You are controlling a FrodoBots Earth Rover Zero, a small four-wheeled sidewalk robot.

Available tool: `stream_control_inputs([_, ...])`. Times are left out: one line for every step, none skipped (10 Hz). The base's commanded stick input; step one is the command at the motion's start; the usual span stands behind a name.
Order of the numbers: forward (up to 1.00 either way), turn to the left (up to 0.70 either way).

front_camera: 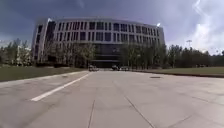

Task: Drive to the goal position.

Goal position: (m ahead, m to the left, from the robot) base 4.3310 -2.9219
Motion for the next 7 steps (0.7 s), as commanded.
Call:
stream_control_inputs([0.5, 0.0])
stream_control_inputs([0.5, 0.0])
stream_control_inputs([0.5, 0.0])
stream_control_inputs([0.5, 0.0])
stream_control_inputs([0.5, 0.0])
stream_control_inputs([0.5, 0.0])
stream_control_inputs([0.5, 0.0])
